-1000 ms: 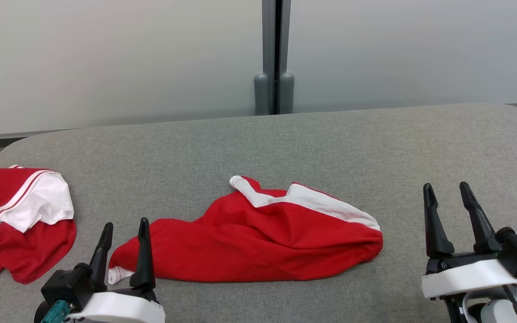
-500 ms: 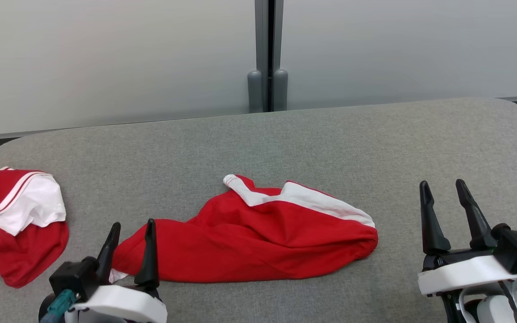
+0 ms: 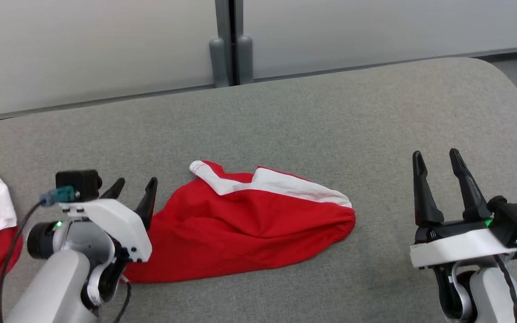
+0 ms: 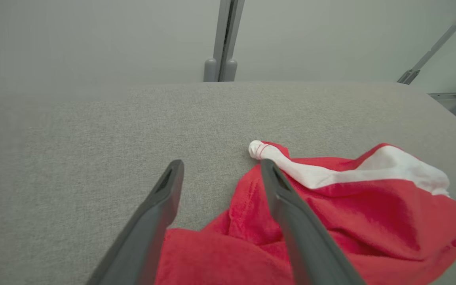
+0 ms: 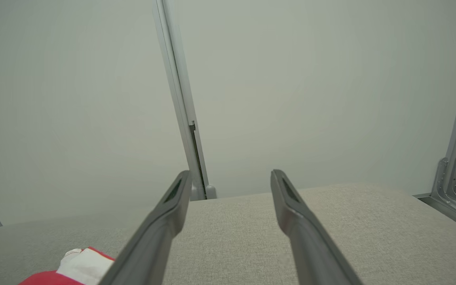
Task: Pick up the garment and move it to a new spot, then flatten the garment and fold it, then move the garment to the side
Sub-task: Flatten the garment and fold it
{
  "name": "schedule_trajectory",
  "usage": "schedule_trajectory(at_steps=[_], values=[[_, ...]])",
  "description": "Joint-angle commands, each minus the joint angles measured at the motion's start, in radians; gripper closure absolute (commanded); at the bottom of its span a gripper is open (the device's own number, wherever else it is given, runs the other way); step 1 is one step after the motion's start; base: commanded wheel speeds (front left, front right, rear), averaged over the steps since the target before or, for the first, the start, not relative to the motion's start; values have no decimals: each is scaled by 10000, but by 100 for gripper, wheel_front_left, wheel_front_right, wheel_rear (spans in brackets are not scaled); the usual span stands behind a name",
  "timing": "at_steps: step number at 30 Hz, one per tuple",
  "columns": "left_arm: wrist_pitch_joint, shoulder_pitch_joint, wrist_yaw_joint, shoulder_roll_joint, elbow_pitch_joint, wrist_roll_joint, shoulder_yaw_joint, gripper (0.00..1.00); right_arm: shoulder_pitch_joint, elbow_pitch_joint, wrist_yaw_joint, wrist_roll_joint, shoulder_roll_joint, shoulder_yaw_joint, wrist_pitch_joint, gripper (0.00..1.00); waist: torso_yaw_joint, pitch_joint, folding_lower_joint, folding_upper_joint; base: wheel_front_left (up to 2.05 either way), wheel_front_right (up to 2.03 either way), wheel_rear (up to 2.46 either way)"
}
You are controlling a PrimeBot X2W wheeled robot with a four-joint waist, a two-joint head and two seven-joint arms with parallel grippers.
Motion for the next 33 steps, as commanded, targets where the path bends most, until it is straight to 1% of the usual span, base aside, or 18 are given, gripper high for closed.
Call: schedule_trajectory(at_steps=[1,3,5,7,10,13,16,19,20,25,29,31,32,33], values=[[330,-492,-123,87,136,-193,49,0,-200,26,19,69,-7,-12,-48,0,-408,437,0,-1,0,0,0],[920,-928,-312,214,392,-289,-64,0,-360,20,19,95,20,-17,-48,0,-588,660,0,-1,0,0,0],[1474,-1481,-643,268,562,-566,-87,0,-523,-27,19,131,49,-5,-48,0,-761,925,0,-1,0,0,0],[2112,-1992,-942,543,836,-529,-279,0,-687,-37,19,188,70,37,-48,0,-930,1164,0,-1,0,0,0],[3016,-2694,-1341,637,1256,-817,-420,0,-870,-16,19,243,95,68,-49,0,-1156,1404,0,-1,0,0,0],[3688,-3230,-1566,781,1761,-1082,-375,0,-1052,11,19,337,119,183,-48,0,-1416,1587,0,-1,0,0,0],[4402,-3545,-1742,709,2288,-1582,-296,0,-1171,32,19,503,122,278,-48,0,-1666,1750,0,-1,0,0,0],[4941,-3877,-1886,810,2718,-1802,-331,0,-1314,24,19,703,127,376,-48,0,-1878,1925,0,-1,0,0,0],[5142,-3958,-1985,766,2926,-1924,-373,0,-1382,6,19,812,124,406,-48,0,-1997,2028,0,-1,0,0,0],[5120,-4248,-2016,859,3469,-1699,-517,0,-1445,18,20,943,126,431,-48,0,-2154,2193,0,-1,0,0,0],[5313,-4382,-2102,694,4034,-1888,-575,0,-1504,57,20,973,127,463,-48,0,-2189,2298,0,-1,0,0,0],[5548,-4362,-2245,591,4233,-2043,-687,0,-1516,79,20,984,126,484,-48,0,-2193,2313,0,-1,0,0,0],[5577,-4380,-2305,558,4258,-2106,-708,9,-1521,80,20,983,126,486,-48,0,-2184,2308,0,-1,0,0,0],[5577,-4380,-2305,558,4258,-2106,-708,9,-1521,80,20,983,126,486,-48,0,-2184,2308,0,-1,0,0,0]])
